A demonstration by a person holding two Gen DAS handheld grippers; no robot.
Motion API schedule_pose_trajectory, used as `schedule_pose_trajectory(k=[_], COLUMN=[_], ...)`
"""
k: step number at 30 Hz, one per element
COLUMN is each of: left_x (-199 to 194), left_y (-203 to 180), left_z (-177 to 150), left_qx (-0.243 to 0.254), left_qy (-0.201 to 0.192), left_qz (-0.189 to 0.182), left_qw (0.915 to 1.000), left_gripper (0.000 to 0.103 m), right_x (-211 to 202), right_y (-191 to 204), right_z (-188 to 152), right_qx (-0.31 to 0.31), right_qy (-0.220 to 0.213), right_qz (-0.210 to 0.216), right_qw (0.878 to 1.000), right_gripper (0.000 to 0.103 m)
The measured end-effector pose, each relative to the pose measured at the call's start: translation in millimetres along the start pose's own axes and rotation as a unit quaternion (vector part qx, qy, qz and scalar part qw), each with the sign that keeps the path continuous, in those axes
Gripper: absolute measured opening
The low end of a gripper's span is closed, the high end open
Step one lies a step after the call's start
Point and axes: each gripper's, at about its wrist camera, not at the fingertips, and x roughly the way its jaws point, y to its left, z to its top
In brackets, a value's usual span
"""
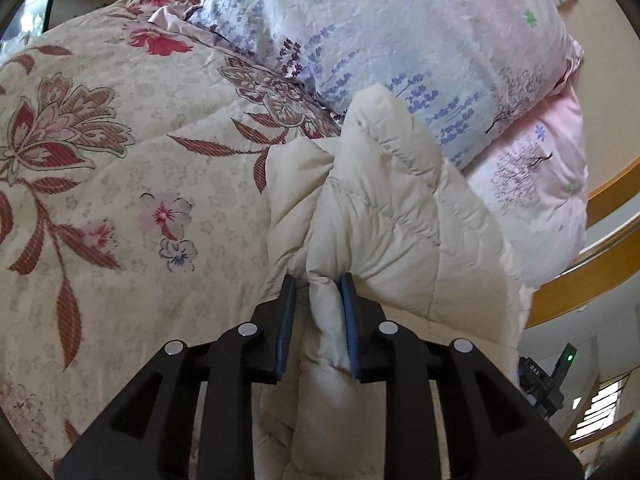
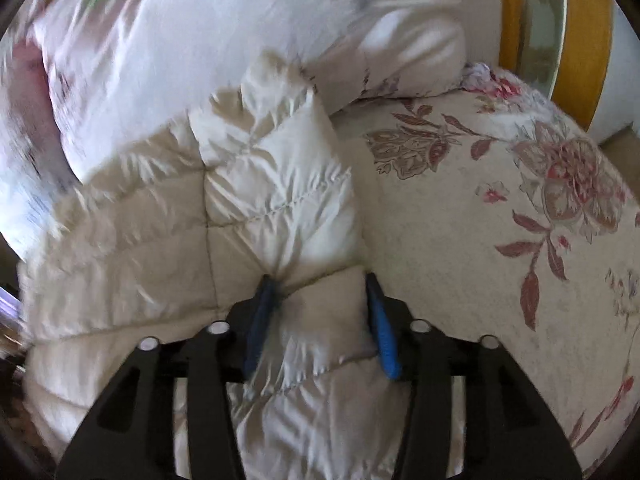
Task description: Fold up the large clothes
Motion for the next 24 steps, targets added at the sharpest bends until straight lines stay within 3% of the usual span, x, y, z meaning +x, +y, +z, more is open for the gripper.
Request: schedule_pose_trajectory(k=[1, 2, 4, 8, 11, 17, 19, 22, 24], left_x=[-5.1, -8.8, -16.4, -21.7, -20.4, -19.1, -17.5, -12.3, -9.0], left_y=[3.2, 6.1, 13.6, 26.6, 31.0, 35.9, 34.6, 33.7, 33.9], left_z=[0.5, 0.9, 0.7, -3.8, -11.0, -25.5, -29.3, -36.1, -39.8], left_qx=[-0.006, -0.011, -0.021, -0.042, -0.05, -0.065, -0.067, -0.074, -0.082], left_qy=[-0.001, -0.001, -0.001, 0.013, 0.032, 0.048, 0.053, 0.064, 0.068], left_qz=[-0.003, -0.003, -0.002, -0.015, -0.02, -0.04, -0.05, -0.073, -0.082], left_qw=[1.0, 0.9999, 0.9998, 0.9989, 0.998, 0.996, 0.9951, 0.9925, 0.9909], left_gripper=[0.029, 0.034, 0.042, 0.044, 0.045, 0.046, 0.046, 0.045, 0.03], right_x=[-3.8, -8.8, -12.8, -1.9, 9.6, 6.0, 5.3, 5.8, 7.0], right_y=[-5.7, -14.2, -32.7, -55.1, -61.2, -55.1, -52.9, -53.5, -56.2], right_z=[-0.1, -0.3, -0.5, -2.7, -7.1, -15.0, -18.8, -24.3, -28.4], right_qx=[0.014, 0.034, 0.066, 0.105, 0.113, 0.099, 0.092, 0.098, 0.114], right_qy=[0.001, 0.003, 0.021, 0.065, 0.101, 0.123, 0.131, 0.141, 0.147], right_qz=[0.015, 0.032, 0.061, 0.102, 0.132, 0.16, 0.168, 0.183, 0.205], right_qw=[1.0, 0.999, 0.996, 0.987, 0.98, 0.974, 0.973, 0.968, 0.961], right_gripper=[0.072, 0.08, 0.08, 0.08, 0.08, 0.081, 0.077, 0.06, 0.046])
